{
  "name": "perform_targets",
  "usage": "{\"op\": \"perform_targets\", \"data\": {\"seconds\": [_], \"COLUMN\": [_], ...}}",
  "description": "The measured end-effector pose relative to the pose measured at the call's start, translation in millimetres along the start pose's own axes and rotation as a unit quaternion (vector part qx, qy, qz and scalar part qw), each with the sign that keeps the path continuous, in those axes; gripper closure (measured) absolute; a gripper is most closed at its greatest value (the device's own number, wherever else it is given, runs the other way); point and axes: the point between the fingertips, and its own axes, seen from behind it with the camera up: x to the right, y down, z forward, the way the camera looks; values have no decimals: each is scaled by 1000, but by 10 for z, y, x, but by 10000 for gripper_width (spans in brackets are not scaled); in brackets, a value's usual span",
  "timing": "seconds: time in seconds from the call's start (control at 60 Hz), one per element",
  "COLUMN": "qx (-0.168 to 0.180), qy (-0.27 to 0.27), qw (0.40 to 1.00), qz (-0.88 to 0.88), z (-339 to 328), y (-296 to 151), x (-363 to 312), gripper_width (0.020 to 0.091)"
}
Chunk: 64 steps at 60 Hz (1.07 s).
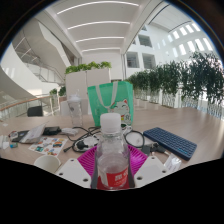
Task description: Pour water
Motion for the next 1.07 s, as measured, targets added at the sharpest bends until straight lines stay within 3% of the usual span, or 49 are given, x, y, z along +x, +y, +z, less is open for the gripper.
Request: {"op": "perform_targets", "data": {"seconds": [0.183, 0.3, 0.35, 0.417, 0.433, 0.683, 1.067], "qx": [4, -4, -22, -43, -44, -48, -45], "qy": [-4, -3, 0, -1, -1, 21, 43], "qw": [1000, 1000, 1000, 999, 999, 999, 997], "qz": [-13, -13, -9, 2, 5, 8, -34], "z": [-107, -119, -134, -218, -243, -1053, -2663], "y": [-161, -152, -77, 15, 31, -96, -593], "x": [-159, -132, -105, -88, -97, -69, -859], "gripper_width": [672, 578, 496, 262, 246, 264, 268]}}
